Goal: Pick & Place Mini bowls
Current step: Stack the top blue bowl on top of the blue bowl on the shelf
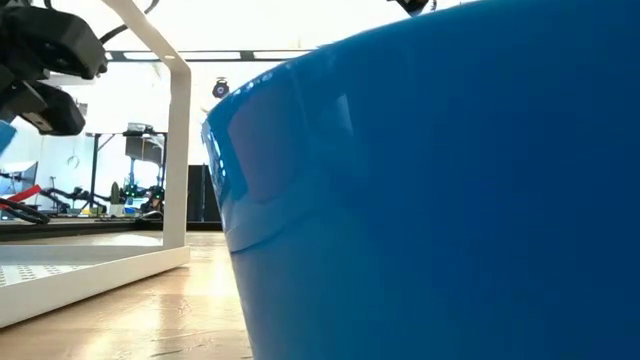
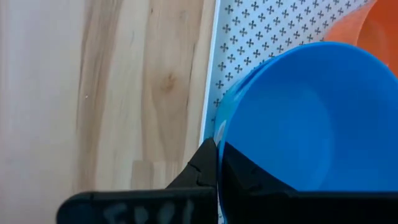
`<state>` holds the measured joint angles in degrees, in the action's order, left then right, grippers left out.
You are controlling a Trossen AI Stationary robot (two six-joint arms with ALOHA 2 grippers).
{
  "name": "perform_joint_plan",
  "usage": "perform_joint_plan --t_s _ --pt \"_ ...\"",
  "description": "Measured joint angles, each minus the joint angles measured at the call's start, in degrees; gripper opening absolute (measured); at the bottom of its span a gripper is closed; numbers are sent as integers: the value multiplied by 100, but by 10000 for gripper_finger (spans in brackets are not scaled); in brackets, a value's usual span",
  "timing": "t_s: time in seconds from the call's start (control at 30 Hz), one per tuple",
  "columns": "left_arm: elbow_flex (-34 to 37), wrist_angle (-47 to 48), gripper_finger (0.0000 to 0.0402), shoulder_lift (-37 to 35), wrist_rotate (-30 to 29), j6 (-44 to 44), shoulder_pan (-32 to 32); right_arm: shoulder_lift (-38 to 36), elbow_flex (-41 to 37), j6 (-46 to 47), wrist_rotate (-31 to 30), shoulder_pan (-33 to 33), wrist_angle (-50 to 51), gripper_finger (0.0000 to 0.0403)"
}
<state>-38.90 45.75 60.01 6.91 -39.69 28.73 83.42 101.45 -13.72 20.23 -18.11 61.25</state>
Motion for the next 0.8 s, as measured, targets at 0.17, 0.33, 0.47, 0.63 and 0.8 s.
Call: perform_joint_plan --t_s 0.17,0.33,0.47,0.63,0.8 --pt "179 -475 0 0 97 29 0 0 0 -1 0 -2 0 68" --pt "243 -505 4 0 111 23 -2 0 0 -4 -2 -2 -2 63" --pt "241 -513 6 0 95 120 -3 0 0 -4 0 -2 -2 64" --pt "243 -513 14 0 95 175 -13 0 0 -4 -2 -2 -2 61" --pt "248 -507 32 0 96 189 -13 0 0 -25 -2 -2 -2 61"
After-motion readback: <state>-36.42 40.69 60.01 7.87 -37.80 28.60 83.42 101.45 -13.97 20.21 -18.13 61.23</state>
